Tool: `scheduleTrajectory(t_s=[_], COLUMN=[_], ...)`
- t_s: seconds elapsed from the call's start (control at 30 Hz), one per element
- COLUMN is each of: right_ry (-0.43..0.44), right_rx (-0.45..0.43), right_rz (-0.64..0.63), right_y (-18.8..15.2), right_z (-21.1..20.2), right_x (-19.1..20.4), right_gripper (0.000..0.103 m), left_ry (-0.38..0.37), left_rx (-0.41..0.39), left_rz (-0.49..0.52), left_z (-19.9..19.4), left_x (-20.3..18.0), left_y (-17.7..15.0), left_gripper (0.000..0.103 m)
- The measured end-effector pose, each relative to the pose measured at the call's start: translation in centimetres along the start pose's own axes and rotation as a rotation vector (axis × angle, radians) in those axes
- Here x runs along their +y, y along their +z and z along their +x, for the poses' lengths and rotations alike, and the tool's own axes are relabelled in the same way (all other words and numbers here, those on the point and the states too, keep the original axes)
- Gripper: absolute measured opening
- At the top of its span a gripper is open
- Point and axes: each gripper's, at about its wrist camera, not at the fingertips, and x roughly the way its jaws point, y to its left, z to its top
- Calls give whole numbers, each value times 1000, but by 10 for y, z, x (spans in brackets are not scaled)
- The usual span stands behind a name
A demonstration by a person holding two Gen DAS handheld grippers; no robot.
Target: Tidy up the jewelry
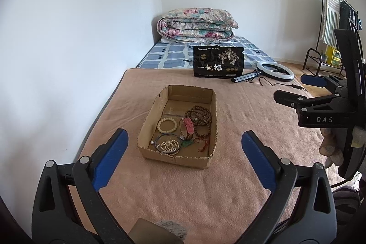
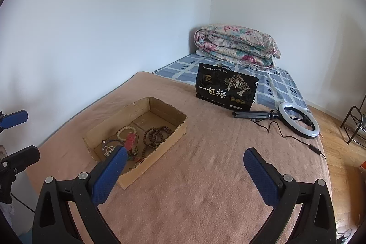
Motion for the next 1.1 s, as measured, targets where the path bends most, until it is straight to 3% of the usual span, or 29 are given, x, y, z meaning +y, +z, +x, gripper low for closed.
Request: scheduleTrajectory(t_s=[1.1], right_ry=[-21], right_rx=[3], right_rz=[44], right_y=[-17], right_z=[-19], right_x=[-27], right_gripper=[103], left_ry=[49], left_rx=[16], left_rz=[-27], left_z=[-6], left_x=[6], left_y=[-3], left_gripper=[103])
